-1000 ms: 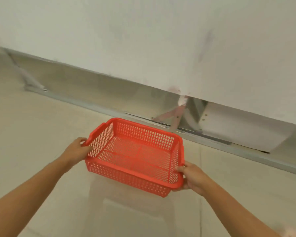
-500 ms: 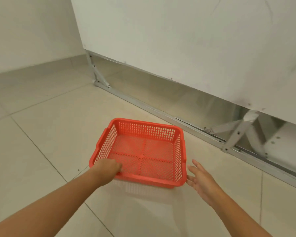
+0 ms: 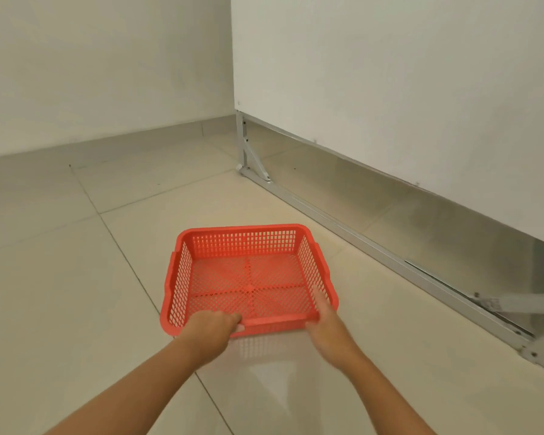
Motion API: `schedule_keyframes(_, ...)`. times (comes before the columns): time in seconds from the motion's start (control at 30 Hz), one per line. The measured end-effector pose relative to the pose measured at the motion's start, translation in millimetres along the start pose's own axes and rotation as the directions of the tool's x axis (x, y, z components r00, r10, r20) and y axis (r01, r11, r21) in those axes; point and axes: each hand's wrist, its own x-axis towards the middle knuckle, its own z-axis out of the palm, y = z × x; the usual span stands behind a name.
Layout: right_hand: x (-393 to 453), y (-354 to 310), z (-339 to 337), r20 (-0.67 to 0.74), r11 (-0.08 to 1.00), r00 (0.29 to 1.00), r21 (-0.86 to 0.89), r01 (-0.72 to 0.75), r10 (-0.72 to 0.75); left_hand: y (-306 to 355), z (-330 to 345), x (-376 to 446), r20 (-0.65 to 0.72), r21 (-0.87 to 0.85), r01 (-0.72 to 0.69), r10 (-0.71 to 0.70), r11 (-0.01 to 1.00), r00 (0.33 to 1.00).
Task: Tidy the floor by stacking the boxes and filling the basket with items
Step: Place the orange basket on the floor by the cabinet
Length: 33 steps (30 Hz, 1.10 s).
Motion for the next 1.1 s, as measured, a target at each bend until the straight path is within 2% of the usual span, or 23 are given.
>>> schedule_keyframes(0.07, 18, -5, 30, 0.117, 0.94, 0.993, -0.338, 0.044, -0.004, -3, -8, 20, -0.029, -0.018, 0.025, -0.026, 1.0, 0.999)
schedule_keyframes(0.1, 26, -9, 41, 0.152, 0.905, 0.988, -0.422, 0.044, 0.023, -5, -11, 30, -0.038, -0.016, 0.046, -0.046, 0.999, 0.998)
schedule_keyframes(0.13, 33, -18, 50, 0.168, 0.886, 0.985, -0.462, 0.04, 0.044, -8, -13, 41, -0.048, -0.021, 0.067, -0.068, 0.998, 0.996)
schedule_keyframes(0.23, 68, -36, 62, 0.144, 0.856, 0.986, -0.517, -0.003, 0.09, -27, -10, 69, -0.104, -0.177, 0.129, -0.149, 0.976, 0.983)
schedule_keyframes(0.27, 83, -41, 63, 0.146, 0.835, 0.983, -0.549, -0.016, 0.114, -35, -9, 74, -0.193, -0.216, 0.13, -0.173, 0.968, 0.966)
schedule_keyframes(0.37, 132, -53, 61, 0.159, 0.764, 0.972, -0.645, -0.032, 0.174, -70, 12, 82, -0.401, -0.093, 0.152, -0.177, 0.984, 0.899)
schedule_keyframes(0.4, 149, -57, 60, 0.168, 0.748, 0.967, -0.663, -0.032, 0.19, -84, 23, 83, -0.425, -0.078, 0.184, -0.2, 0.98, 0.883)
schedule_keyframes(0.53, 209, -73, 59, 0.215, 0.722, 0.951, -0.692, -0.012, 0.222, -128, 35, 98, -0.374, -0.165, 0.167, -0.218, 0.972, 0.902)
schedule_keyframes(0.63, 242, -74, 56, 0.174, 0.659, 0.963, -0.752, -0.004, 0.204, -132, 22, 127, -0.382, -0.234, 0.179, -0.26, 0.956, 0.887)
schedule_keyframes(0.7, 260, -74, 52, 0.145, 0.624, 0.973, -0.781, 0.0, 0.182, -125, 17, 146, -0.408, -0.358, 0.145, -0.294, 0.923, 0.865)
schedule_keyframes(0.73, 267, -73, 50, 0.131, 0.627, 0.976, -0.779, -0.006, 0.172, -120, 16, 156, -0.379, -0.422, 0.126, -0.301, 0.898, 0.875)
schedule_keyframes(0.77, 272, -72, 48, 0.116, 0.645, 0.98, -0.764, -0.015, 0.16, -117, 16, 164, -0.359, -0.464, 0.119, -0.309, 0.878, 0.881)
schedule_keyframes(0.9, 283, -63, 50, 0.103, 0.793, 0.988, -0.609, -0.03, 0.117, -111, 12, 194, -0.424, -0.502, 0.04, -0.286, 0.864, 0.859)
schedule_keyframes(1.1, 264, -54, 48, 0.16, 0.856, 0.986, -0.515, 0.042, 0.047, -112, 10, 202, -0.395, -0.52, 0.072, -0.314, 0.851, 0.863)
